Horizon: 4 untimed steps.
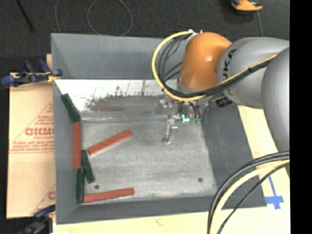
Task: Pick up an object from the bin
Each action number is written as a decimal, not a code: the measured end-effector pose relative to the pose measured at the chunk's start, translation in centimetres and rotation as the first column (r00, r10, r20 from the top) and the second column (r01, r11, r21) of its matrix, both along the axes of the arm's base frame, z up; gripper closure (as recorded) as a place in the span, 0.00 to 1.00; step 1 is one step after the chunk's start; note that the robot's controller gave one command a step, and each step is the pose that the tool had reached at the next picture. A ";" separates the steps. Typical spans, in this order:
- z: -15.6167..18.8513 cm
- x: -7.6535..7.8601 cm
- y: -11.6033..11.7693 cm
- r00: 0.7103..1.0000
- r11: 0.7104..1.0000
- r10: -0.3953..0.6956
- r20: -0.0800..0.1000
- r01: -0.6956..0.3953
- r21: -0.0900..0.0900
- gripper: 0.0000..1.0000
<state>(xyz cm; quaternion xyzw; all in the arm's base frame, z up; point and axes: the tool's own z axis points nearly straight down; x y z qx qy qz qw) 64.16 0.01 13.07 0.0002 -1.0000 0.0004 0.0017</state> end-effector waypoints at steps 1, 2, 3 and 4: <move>0.1 0.8 7.4 0.996 0.996 0.091 0.011 -0.091 0.003 0.00; -6.3 -1.2 14.5 0.985 0.985 0.172 0.003 -0.172 0.003 0.00; -5.9 -1.0 14.1 0.986 0.986 0.165 0.009 -0.165 0.003 1.00; 11.5 -0.4 21.4 0.979 0.979 0.205 0.018 -0.205 0.002 1.00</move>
Offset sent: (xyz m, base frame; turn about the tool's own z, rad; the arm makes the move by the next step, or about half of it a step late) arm 0.0061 0.0708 0.0001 -0.0833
